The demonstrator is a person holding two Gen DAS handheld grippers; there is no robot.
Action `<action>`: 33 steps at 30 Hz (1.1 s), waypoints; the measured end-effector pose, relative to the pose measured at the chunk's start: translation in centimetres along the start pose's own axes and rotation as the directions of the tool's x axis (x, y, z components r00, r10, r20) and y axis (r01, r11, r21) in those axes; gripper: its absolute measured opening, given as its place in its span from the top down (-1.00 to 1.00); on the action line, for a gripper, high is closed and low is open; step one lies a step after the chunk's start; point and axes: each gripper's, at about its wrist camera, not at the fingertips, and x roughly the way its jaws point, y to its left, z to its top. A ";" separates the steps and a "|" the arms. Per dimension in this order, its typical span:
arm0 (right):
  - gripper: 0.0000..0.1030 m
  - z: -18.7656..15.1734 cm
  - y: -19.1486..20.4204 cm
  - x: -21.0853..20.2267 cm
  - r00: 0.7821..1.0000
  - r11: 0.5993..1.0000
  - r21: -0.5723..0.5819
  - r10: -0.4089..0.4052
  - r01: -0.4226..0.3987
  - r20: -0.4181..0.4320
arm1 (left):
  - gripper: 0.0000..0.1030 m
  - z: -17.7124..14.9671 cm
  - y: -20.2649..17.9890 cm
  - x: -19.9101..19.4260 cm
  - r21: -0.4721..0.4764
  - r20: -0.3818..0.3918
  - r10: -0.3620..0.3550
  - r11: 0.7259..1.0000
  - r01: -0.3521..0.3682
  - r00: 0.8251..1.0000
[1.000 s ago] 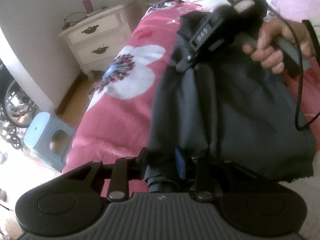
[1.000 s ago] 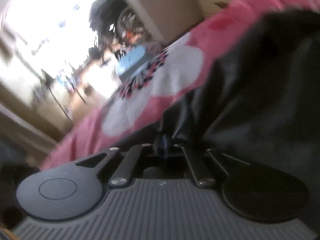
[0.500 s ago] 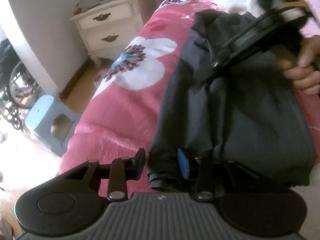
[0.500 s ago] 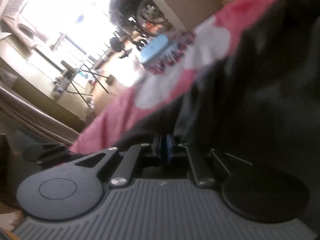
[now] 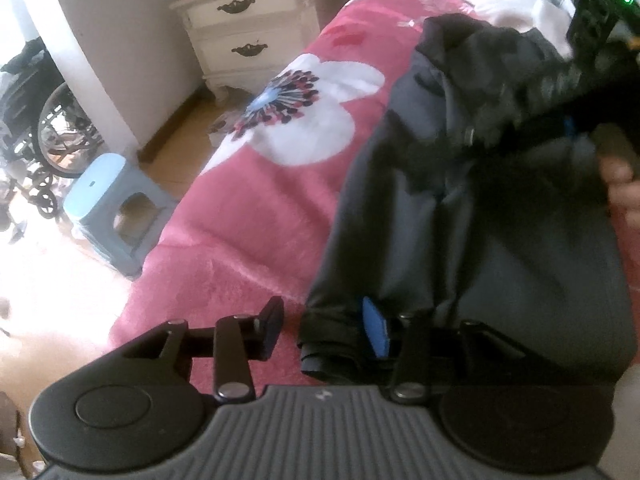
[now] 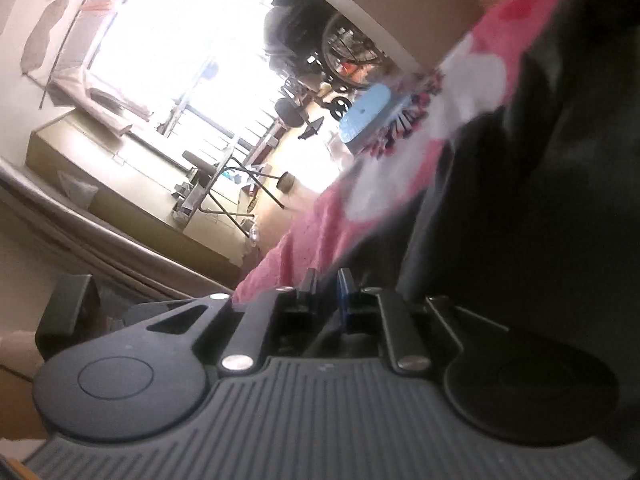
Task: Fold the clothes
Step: 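Hold the trousers with the left gripper while the right gripper smooths the fold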
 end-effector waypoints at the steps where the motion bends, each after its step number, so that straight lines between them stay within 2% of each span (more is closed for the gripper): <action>1: 0.74 -0.1 -0.3 0.4 1.000 1.000 0.008 0.003 -0.003 -0.015 | 0.08 0.1 0.0 -0.1 -0.005 -0.004 0.008 1.000 -0.008 1.000; 2: 0.80 -0.4 -0.7 0.9 1.000 1.000 0.009 0.000 0.000 -0.023 | 0.08 0.3 -0.1 -0.2 -0.010 -0.009 0.016 1.000 -0.016 1.000; 4: 0.81 -1.1 -1.4 1.1 1.000 1.000 0.007 0.017 -0.017 0.012 | 0.08 0.6 -0.1 -0.6 -0.025 -0.008 0.042 0.999 -0.042 0.999; 10: 0.81 -1.0 -1.2 1.7 1.000 1.000 -0.010 0.009 -0.008 0.006 | 0.09 1.4 -0.1 -2.0 -0.076 0.014 0.122 0.990 -0.121 0.992; 15: 0.81 -1.3 -0.7 1.5 1.000 1.000 -0.024 -0.019 0.019 0.001 | 0.10 2.2 0.8 -2.2 -0.165 0.004 0.182 0.970 -0.179 0.983; 21: 0.81 -2.0 0.0 0.9 0.998 0.998 -0.035 -0.058 0.058 -0.002 | 0.12 2.6 0.3 -1.8 -0.168 0.020 0.130 0.978 -0.125 0.991; 26: 0.81 -2.8 0.8 0.7 0.995 0.993 -0.054 -0.102 0.102 0.002 | 0.12 2.2 -1.4 -0.6 -0.082 -0.016 0.089 0.993 -0.090 0.996; 33: 0.81 -3.0 1.3 0.5 0.990 0.989 -0.060 -0.138 0.138 -0.011 | 0.11 1.9 -2.5 0.4 -0.013 -0.063 0.101 0.995 -0.102 0.993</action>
